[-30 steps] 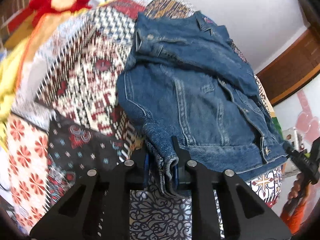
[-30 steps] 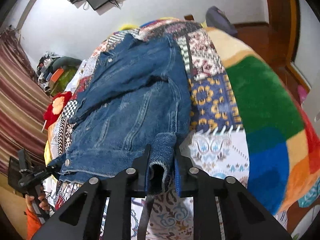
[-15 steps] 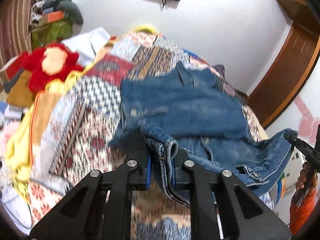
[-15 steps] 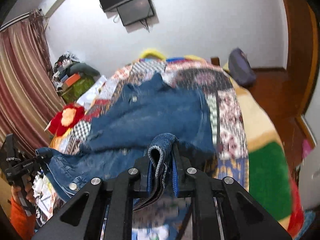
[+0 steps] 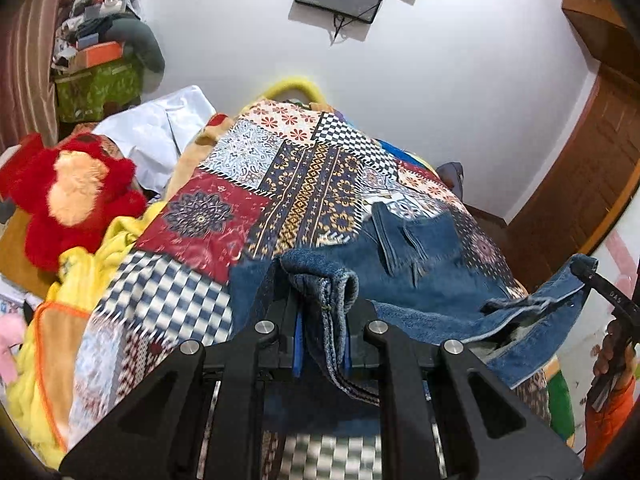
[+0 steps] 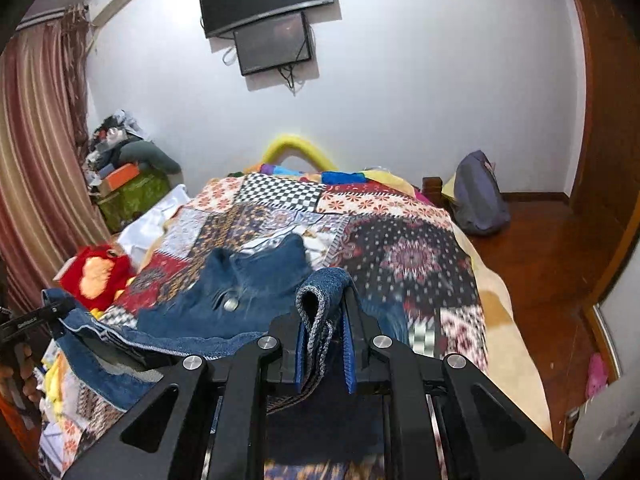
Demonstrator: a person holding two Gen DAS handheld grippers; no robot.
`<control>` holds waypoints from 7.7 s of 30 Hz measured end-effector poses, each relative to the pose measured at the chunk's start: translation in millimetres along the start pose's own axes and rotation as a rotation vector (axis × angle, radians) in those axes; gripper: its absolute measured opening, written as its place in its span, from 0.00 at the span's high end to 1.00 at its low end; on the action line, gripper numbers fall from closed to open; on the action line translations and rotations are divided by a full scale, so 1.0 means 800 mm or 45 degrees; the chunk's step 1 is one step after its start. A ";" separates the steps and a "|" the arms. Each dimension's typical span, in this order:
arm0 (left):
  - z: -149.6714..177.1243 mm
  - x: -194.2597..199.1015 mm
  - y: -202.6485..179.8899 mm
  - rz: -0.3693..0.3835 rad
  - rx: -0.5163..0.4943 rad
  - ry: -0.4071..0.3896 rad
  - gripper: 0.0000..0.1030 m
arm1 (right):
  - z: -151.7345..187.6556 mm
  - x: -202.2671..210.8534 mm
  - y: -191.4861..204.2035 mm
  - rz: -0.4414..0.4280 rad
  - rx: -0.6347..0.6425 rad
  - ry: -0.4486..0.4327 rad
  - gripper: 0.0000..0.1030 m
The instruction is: Fold large clothes
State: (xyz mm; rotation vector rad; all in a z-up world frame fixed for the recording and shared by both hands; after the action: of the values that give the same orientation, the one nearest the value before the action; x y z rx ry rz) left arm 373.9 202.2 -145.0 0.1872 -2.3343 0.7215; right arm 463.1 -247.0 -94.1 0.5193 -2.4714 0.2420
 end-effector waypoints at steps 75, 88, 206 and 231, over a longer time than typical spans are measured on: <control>0.003 -0.246 0.067 -0.488 -0.193 0.366 0.02 | 0.044 -0.273 0.122 -0.165 0.347 0.464 0.87; -0.005 -0.214 0.078 -0.601 -0.250 0.238 0.00 | 0.066 -0.252 0.025 0.175 0.319 0.564 0.87; 0.014 -0.056 0.044 0.011 0.403 -0.075 0.70 | 0.111 -0.115 0.129 -0.348 0.110 0.556 0.85; 0.013 0.020 -0.062 -0.124 -0.122 -0.299 0.71 | 0.111 -0.185 0.311 -0.725 0.345 0.759 0.84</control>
State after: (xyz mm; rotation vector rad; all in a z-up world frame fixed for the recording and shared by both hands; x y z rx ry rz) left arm 371.4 155.9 -118.4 0.3569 -2.5559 0.5637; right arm 423.5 -1.2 -265.8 1.0629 -1.6457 0.4258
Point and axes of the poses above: each gripper's, at about its wrist camera, not at the fingertips, and x roughly against the way its jaws point, y to its left, z to its underside, the point moved 2 cm from there along -x, roughly the way its jaws point, and after that the axes turned 13 degrees about x, right-handed, at the moved point
